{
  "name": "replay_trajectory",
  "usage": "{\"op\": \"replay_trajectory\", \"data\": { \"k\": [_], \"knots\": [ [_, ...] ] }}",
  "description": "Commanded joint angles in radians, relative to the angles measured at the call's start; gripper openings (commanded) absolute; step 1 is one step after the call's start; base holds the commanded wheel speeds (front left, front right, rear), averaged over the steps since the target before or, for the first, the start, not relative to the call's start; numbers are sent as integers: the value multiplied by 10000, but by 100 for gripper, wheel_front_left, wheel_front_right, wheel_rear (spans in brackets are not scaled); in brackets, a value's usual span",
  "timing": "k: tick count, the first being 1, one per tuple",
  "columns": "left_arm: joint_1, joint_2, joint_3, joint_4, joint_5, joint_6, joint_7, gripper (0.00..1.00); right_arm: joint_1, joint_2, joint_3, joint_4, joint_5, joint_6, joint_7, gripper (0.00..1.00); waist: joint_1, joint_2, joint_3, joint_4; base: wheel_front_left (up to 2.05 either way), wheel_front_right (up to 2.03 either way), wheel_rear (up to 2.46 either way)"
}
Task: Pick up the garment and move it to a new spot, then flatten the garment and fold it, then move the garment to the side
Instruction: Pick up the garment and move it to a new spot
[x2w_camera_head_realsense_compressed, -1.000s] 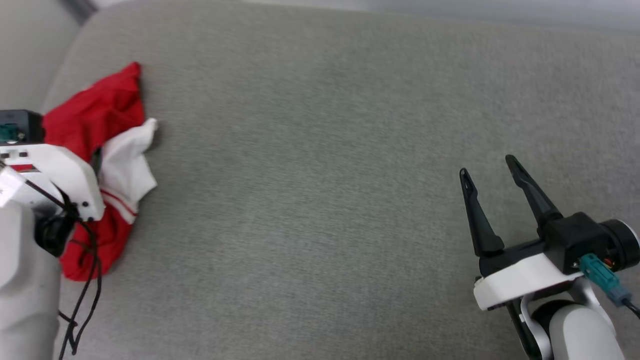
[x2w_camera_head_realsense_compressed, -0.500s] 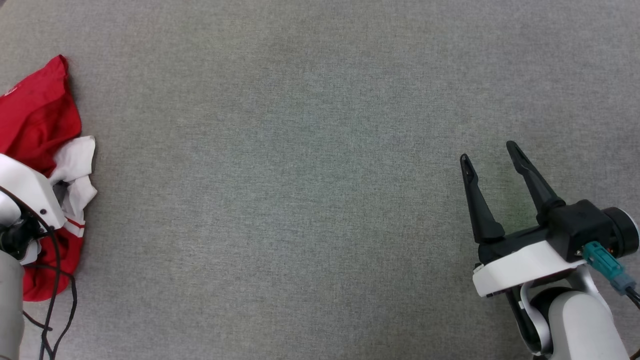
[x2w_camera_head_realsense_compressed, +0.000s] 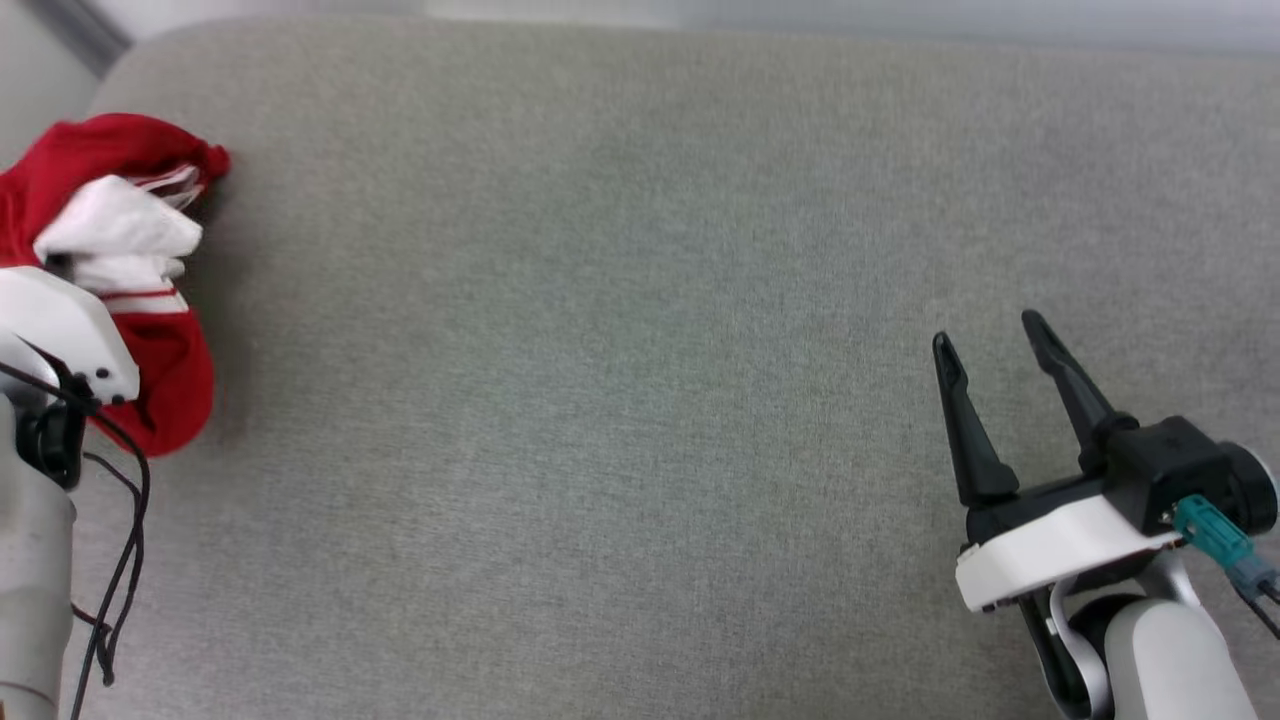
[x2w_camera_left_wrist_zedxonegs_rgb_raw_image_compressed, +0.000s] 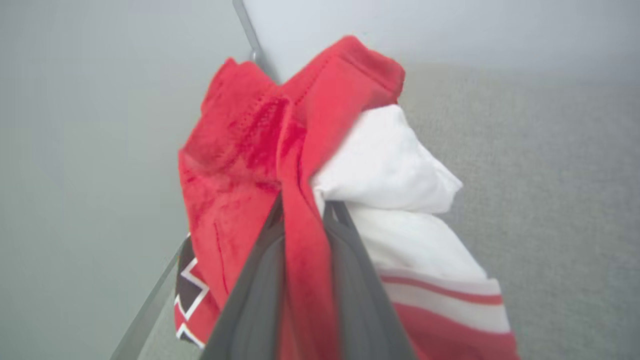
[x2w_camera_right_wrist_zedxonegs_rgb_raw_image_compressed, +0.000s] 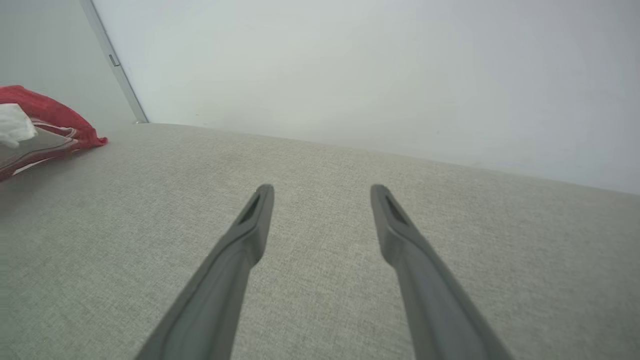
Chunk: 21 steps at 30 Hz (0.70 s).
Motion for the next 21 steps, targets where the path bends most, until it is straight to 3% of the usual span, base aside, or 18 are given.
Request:
{"op": "replay_trajectory", "data": {
  "k": [1,6,9,21],
  "knots": [
    [-149,-35,-63,-130,112,23,-527,0,220,-9,-56,79,117,-5,-67,100,-1,0,-562,170,0,0,0],
    [-301,-241,-220,-611,262,-36,-2112,0,530,-7,-116,239,357,-3,-131,100,-1,0,-1353,188,0,0,0],
    [-216,-445,-401,-1023,340,-114,-2547,0,727,-7,-163,322,536,-3,-158,100,-1,0,-1837,36,0,0,0],
    [1348,-2105,-1214,-4113,143,-229,-2799,0,1490,-1,-555,13,596,-3,118,100,-1,0,-2930,-1635,0,0,0]
  ]
}}
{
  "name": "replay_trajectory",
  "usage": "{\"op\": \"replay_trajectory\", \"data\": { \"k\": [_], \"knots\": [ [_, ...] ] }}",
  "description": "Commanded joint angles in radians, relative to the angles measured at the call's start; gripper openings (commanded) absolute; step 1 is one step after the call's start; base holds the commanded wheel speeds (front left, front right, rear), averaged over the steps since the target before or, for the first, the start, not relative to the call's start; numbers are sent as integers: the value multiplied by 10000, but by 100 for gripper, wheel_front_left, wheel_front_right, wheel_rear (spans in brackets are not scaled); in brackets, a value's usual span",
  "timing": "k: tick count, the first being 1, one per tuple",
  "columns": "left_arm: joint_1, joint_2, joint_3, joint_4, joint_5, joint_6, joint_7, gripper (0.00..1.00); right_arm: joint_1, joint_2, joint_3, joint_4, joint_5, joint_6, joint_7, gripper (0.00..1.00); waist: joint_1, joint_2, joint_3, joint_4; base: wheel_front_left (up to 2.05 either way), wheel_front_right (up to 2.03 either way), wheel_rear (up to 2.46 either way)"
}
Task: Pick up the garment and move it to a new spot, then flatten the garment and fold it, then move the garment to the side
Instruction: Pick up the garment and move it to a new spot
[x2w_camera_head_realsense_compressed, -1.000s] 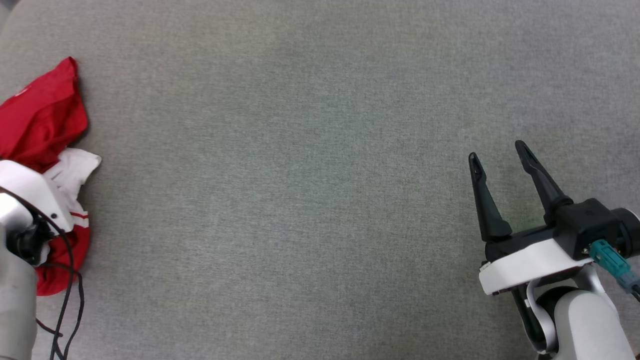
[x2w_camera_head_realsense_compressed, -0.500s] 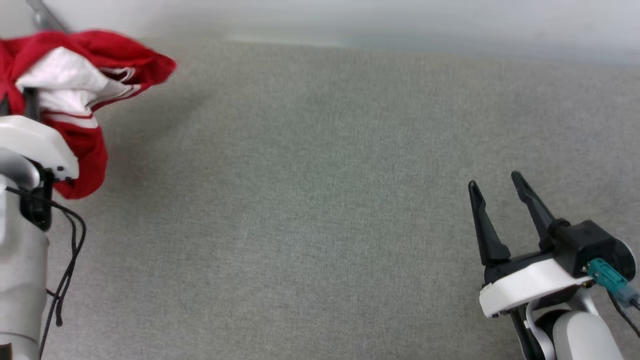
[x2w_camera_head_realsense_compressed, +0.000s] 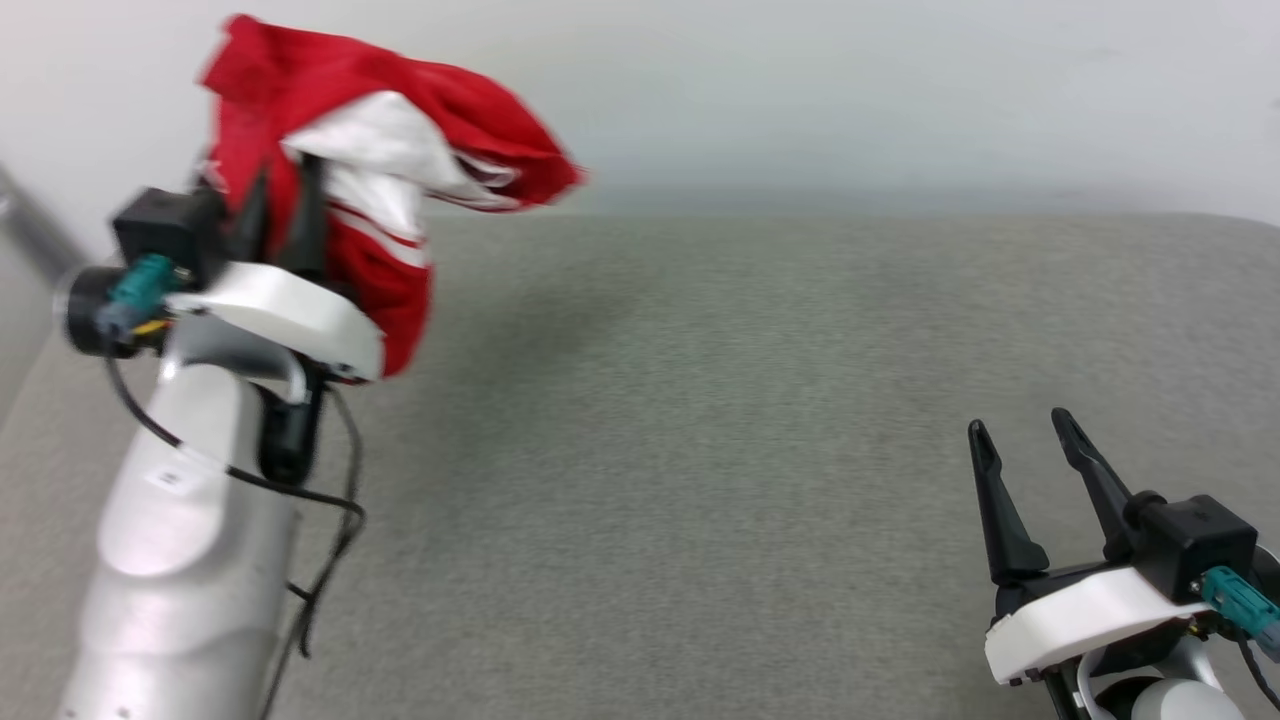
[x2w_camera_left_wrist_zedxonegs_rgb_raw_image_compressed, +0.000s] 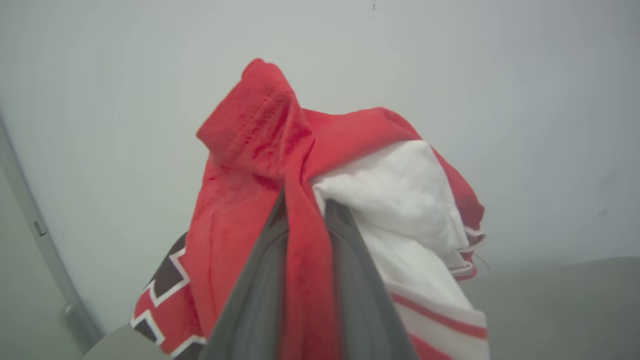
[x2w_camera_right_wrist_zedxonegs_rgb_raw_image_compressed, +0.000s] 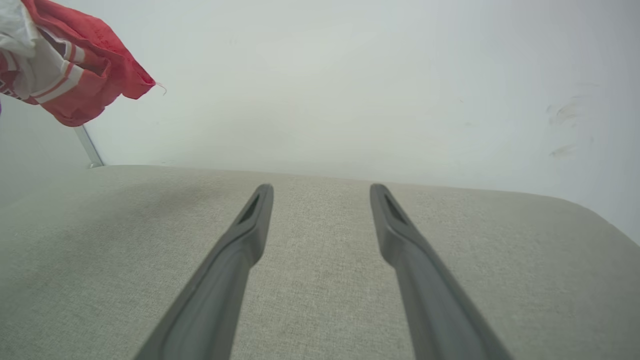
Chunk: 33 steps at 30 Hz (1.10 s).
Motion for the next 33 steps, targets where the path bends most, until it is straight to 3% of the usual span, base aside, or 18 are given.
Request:
{"op": "replay_trajectory", "data": {
  "k": [1,7,13,24,25,26,27,28,33],
  "knots": [
    [389,-243,-148,-471,-86,-25,53,0,104,8,11,-121,23,-3,72,100,1,0,-221,-762,0,0,0],
    [1261,-1139,-950,-2009,-154,-131,231,0,168,7,-128,-424,31,-5,256,100,1,0,126,-1745,0,0,0],
    [2152,-1616,-1988,-2696,-82,-301,609,0,-4,8,-126,-694,85,-3,243,100,1,0,970,-2383,0,0,0],
    [3337,-1640,-3983,-1764,427,-533,1164,0,-278,7,-275,-575,254,-5,-5,100,1,0,2070,-2319,0,0,0],
    [3341,-1638,-4087,-1675,421,-557,1147,7,-323,7,-276,-549,251,-3,-22,100,1,0,2057,-2267,0,0,0],
    [3327,-1618,-4211,-1572,465,-559,1164,40,-346,5,-284,-513,236,-5,-45,100,1,0,2016,-2205,0,0,0],
    [3311,-1644,-4308,-1486,438,-571,1184,87,-364,7,-294,-476,214,-5,-72,100,1,0,1966,-2132,0,0,0],
    [3270,-1696,-4349,-1447,341,-588,1097,100,-357,5,-312,-420,223,-5,-72,100,1,0,1877,-2054,0,0,0],
    [2973,-1872,-4507,-1502,248,-610,491,100,-116,7,-346,-209,138,-5,-30,100,1,0,1206,-1606,0,0,0]
  ]
}}
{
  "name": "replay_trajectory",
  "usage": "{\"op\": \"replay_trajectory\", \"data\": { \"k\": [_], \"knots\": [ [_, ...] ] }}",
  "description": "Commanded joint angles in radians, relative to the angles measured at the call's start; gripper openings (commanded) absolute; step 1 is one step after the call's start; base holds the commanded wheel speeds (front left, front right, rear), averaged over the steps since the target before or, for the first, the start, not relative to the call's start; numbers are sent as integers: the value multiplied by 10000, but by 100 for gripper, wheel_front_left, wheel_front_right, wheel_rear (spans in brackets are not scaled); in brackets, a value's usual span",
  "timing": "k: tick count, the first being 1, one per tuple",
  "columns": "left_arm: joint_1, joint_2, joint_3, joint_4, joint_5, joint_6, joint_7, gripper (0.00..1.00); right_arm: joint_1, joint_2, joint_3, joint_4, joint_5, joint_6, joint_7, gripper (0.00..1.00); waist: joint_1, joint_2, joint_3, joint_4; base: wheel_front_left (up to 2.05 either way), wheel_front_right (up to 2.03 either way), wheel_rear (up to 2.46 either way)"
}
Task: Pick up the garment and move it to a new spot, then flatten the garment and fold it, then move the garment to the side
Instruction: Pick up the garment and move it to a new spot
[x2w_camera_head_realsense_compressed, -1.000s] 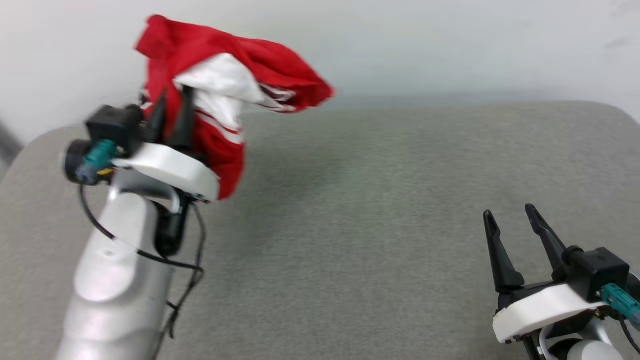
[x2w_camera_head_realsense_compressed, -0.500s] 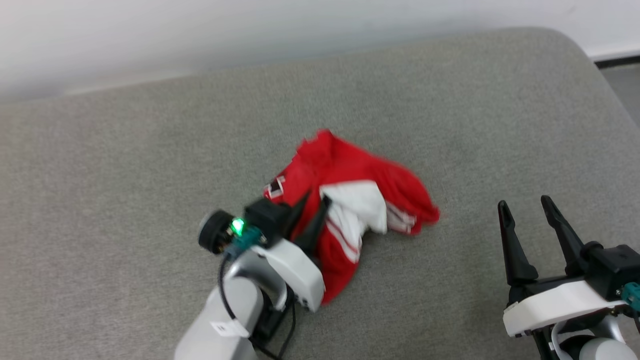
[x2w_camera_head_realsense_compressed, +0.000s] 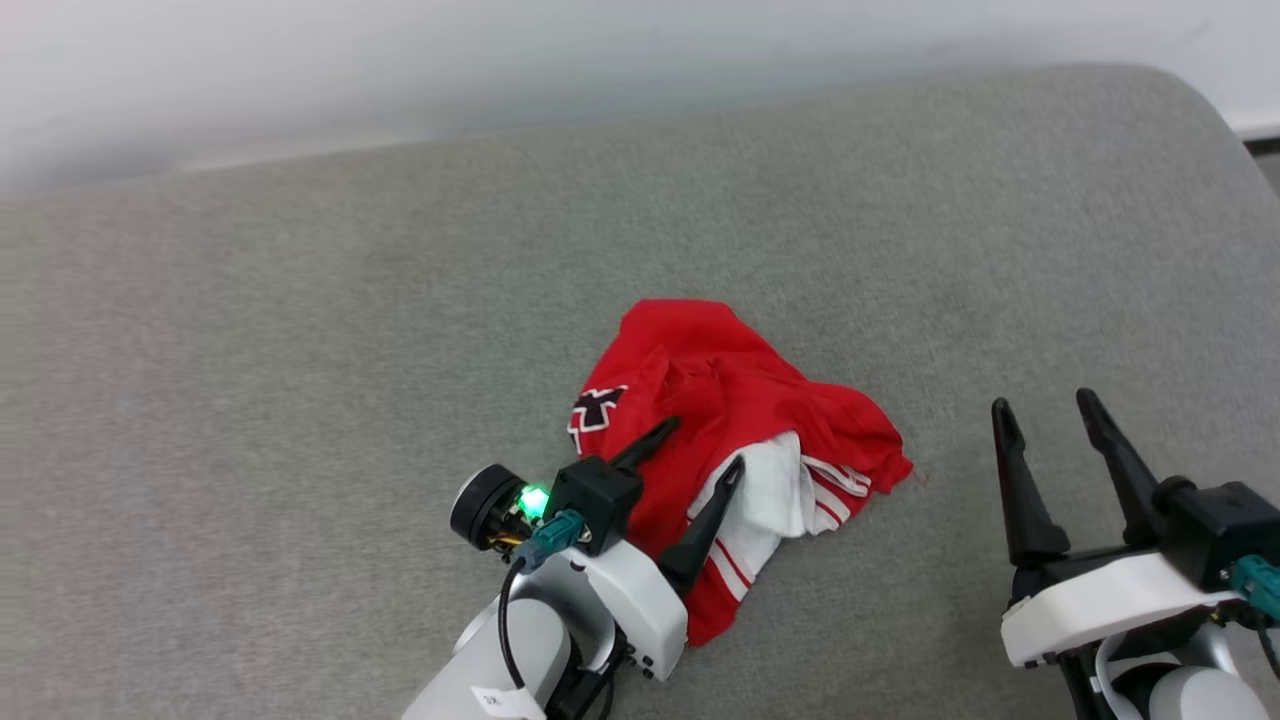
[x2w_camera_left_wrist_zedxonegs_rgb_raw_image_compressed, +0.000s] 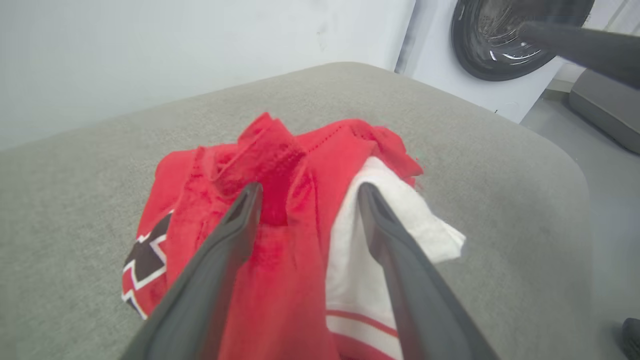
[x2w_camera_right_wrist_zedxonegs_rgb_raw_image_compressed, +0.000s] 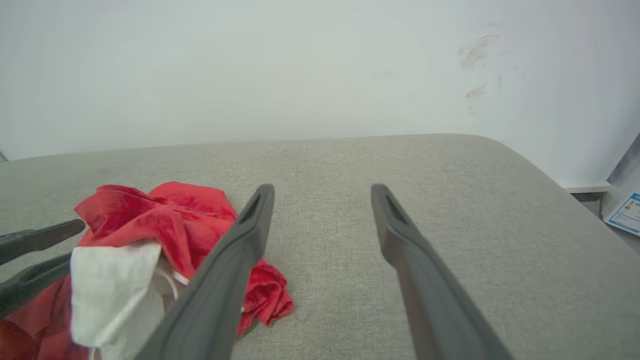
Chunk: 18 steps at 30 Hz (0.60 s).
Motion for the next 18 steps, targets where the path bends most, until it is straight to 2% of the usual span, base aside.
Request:
{"op": "replay_trajectory", "data": {
  "k": [1,7,18],
  "knots": [
    [-70,-34,-17,-86,-51,-30,-144,100,112,7,39,19,-57,-5,3,100,0,0,-426,317,0,0,0],
    [152,-15,385,-672,-138,323,-555,100,363,7,124,77,-59,-5,161,100,0,0,-1214,779,0,0,0],
    [1769,830,2601,-1961,-473,1959,-695,100,882,7,228,-88,-46,-5,462,100,0,0,-2095,1133,0,0,0]
  ]
}}
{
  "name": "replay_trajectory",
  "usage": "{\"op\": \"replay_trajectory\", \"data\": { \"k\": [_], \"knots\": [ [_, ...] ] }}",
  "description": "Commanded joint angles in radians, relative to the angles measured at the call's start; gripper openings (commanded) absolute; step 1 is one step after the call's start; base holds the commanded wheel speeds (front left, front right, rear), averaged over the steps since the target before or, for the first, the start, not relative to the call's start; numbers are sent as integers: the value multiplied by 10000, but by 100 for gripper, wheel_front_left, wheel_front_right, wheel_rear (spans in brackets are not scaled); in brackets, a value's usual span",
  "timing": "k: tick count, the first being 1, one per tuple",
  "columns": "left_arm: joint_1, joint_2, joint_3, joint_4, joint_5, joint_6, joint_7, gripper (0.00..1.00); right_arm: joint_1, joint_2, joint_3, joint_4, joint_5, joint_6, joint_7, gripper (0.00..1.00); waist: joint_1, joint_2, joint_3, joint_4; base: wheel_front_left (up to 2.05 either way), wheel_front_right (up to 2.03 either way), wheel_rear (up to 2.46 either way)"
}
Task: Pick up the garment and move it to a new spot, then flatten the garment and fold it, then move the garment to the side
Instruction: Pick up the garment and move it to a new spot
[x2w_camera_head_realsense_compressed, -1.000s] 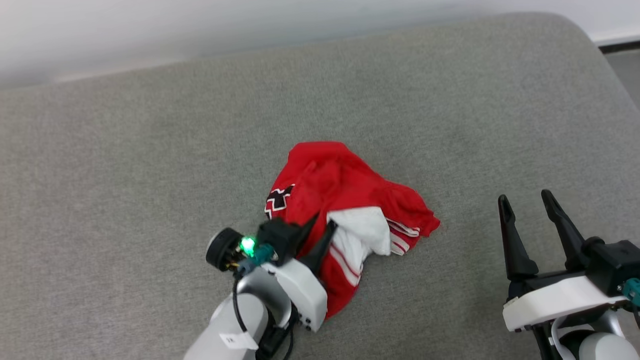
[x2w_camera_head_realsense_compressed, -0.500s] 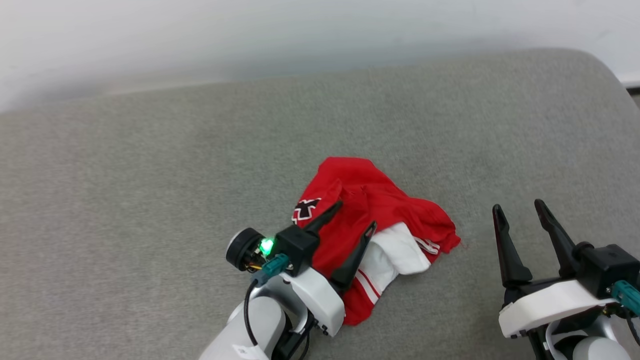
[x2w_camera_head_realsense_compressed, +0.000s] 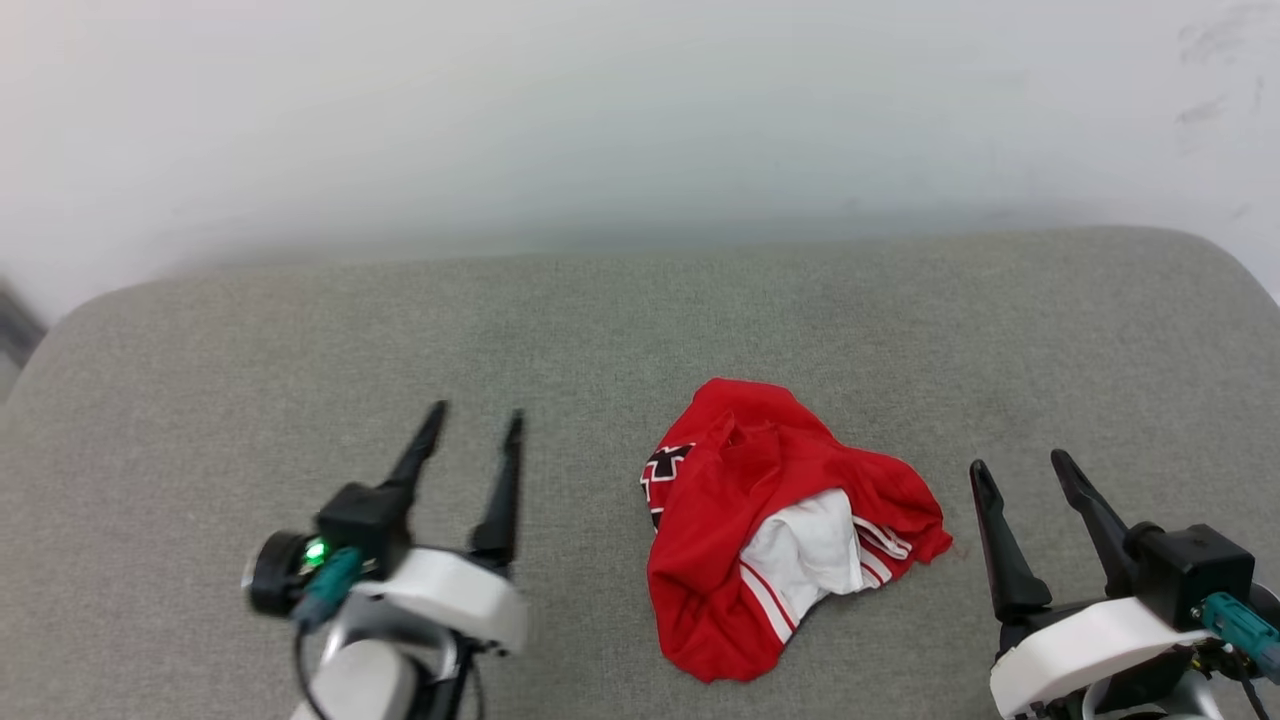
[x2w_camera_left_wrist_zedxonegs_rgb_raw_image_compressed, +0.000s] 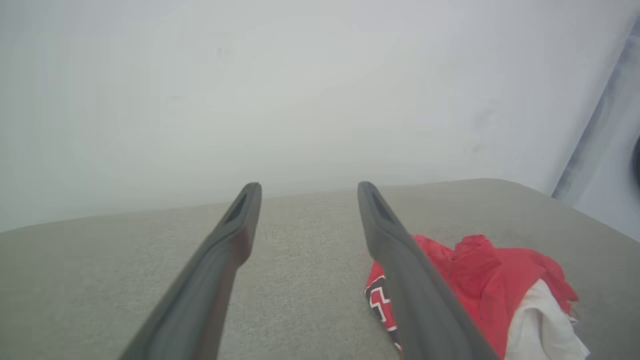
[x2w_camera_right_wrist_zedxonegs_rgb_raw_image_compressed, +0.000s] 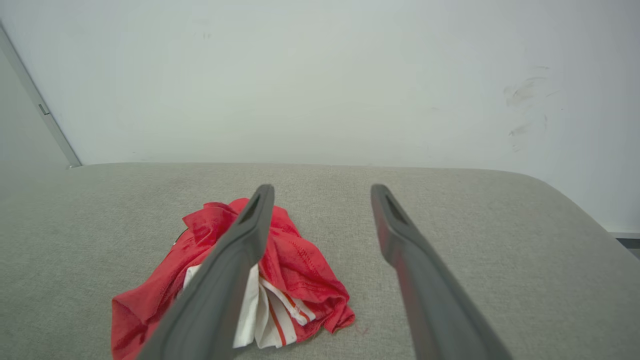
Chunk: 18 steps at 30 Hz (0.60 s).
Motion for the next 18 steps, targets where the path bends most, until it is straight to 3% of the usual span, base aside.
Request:
{"op": "replay_trajectory", "data": {
  "k": [1,8,18],
  "knots": [
    [295,153,281,-147,-13,167,-62,100,127,5,2,-58,-2,-7,24,100,1,0,-105,60,0,0,0],
    [1645,805,1396,-730,-16,694,-57,100,367,5,-37,-129,84,-7,160,100,1,0,-296,101,0,0,0],
    [2324,1182,1428,-1203,-119,576,148,100,387,5,64,-158,180,-7,120,100,1,0,-247,55,0,0,0]
  ]
}}
